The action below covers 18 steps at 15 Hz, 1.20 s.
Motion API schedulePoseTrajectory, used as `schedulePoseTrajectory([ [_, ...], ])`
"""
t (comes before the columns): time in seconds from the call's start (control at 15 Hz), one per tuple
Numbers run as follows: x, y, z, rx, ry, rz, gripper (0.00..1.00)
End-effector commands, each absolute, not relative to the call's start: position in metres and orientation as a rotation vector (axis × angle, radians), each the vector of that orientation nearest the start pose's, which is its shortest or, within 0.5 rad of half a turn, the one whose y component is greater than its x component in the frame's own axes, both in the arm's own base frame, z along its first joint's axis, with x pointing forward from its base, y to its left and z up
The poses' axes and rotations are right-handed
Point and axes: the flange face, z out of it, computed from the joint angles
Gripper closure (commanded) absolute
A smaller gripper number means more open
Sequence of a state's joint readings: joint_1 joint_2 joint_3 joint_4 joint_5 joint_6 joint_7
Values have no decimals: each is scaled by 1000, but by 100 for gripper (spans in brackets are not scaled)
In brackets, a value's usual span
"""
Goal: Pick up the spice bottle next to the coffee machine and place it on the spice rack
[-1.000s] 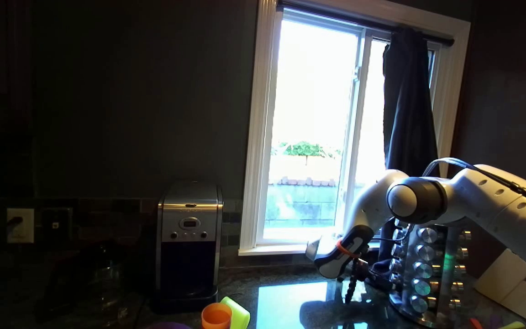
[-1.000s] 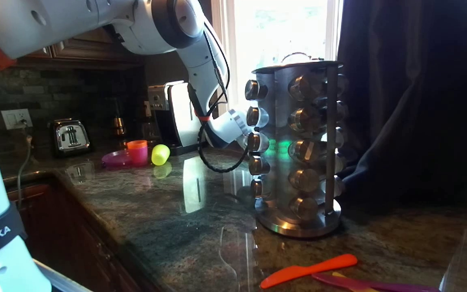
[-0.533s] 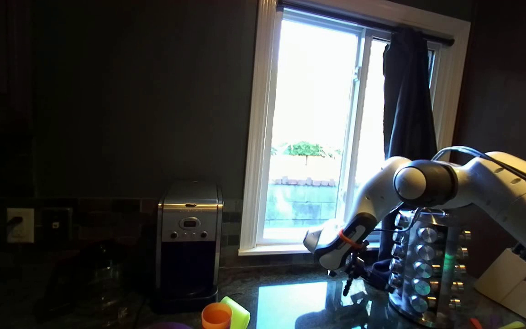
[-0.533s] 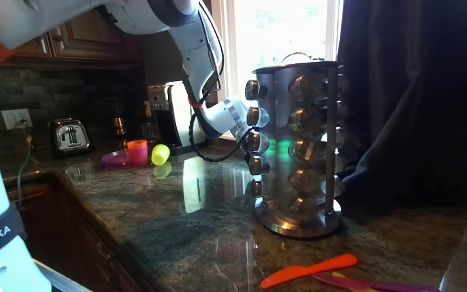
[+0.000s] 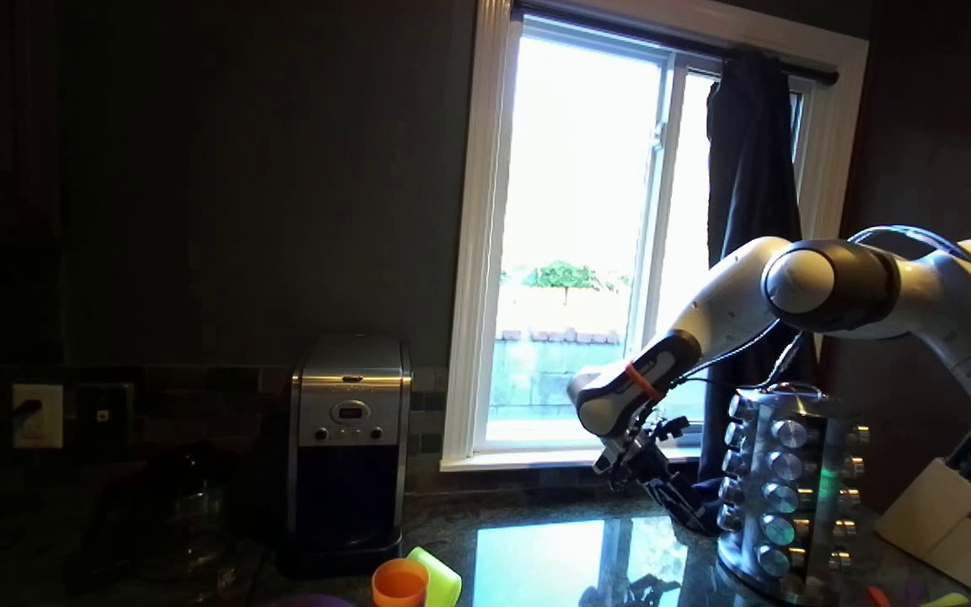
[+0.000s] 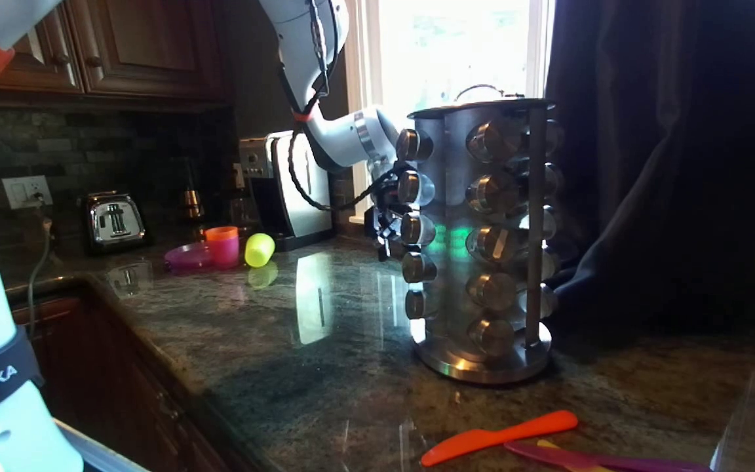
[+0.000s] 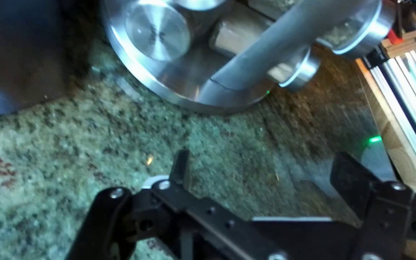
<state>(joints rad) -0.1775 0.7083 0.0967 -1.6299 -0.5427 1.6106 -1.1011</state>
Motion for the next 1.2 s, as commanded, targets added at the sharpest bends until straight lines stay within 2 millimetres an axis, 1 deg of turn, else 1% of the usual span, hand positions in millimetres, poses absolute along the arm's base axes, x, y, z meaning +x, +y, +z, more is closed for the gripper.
schedulePoseTrajectory([
  [0.0,581,-86,210,-2303,-1601,1009,0],
  [0.27,557,-65,236,-2376,-1444,749,0],
  [0.47,534,-64,255,-2408,-1330,562,0],
  [0.67,505,-67,272,-2457,-1188,392,0],
  [0.8,483,-63,282,-2497,-1096,277,0],
  [0.93,464,-55,290,-2542,-1025,151,0],
  [1.0,458,-47,294,-2607,-1118,122,0],
  [1.07,488,-60,283,-2536,-1093,208,0],
  [1.13,480,-56,287,-2566,-1110,170,0],
])
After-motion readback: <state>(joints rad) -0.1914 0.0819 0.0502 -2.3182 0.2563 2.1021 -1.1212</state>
